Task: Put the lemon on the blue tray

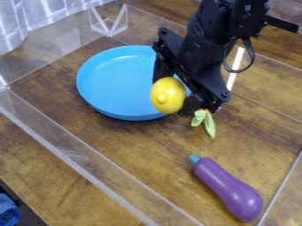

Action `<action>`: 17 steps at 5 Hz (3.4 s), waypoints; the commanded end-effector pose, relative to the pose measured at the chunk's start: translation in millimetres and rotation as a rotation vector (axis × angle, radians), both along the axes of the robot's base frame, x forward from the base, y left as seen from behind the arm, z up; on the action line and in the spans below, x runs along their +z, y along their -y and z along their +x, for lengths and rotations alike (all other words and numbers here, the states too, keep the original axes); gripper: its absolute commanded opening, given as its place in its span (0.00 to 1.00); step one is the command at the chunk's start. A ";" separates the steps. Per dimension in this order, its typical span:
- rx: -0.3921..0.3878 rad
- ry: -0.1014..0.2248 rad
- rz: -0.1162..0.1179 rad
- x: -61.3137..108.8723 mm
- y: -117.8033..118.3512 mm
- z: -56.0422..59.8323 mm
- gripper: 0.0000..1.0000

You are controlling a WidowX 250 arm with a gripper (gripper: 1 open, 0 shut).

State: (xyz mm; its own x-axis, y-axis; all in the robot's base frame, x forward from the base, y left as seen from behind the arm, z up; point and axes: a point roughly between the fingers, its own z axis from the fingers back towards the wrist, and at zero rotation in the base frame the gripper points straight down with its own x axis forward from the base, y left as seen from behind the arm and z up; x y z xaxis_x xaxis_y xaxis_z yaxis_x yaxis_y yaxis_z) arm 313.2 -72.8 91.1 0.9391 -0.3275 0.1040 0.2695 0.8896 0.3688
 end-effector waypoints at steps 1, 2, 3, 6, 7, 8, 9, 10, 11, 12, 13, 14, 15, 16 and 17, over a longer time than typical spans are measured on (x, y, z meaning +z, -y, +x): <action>0.009 0.053 -0.016 23.6 -12.8 -1.4 0.00; 0.019 0.056 -0.012 32.6 -21.6 -3.6 0.00; 0.024 0.058 -0.006 42.7 -28.2 -5.9 0.00; 0.075 0.048 0.008 43.8 -53.5 -13.2 1.00; 0.087 0.041 0.015 37.9 -60.8 -14.4 1.00; 0.088 0.043 0.018 29.3 -65.5 -13.9 1.00; 0.089 0.049 0.022 22.5 -67.6 -13.8 1.00; 0.091 0.057 0.028 17.0 -69.5 -14.7 1.00; 0.097 0.067 0.035 12.4 -71.6 -15.7 1.00; 0.099 0.079 0.040 9.1 -73.1 -16.2 1.00; 0.104 0.091 0.043 9.7 -75.0 -17.3 0.00; 0.108 0.105 0.047 11.4 -76.9 -18.2 0.00; 0.110 0.116 0.044 14.7 -77.7 -18.8 0.00; 0.113 0.129 0.044 18.2 -78.7 -19.1 0.00; 0.115 0.143 0.042 21.6 -79.4 -19.3 0.00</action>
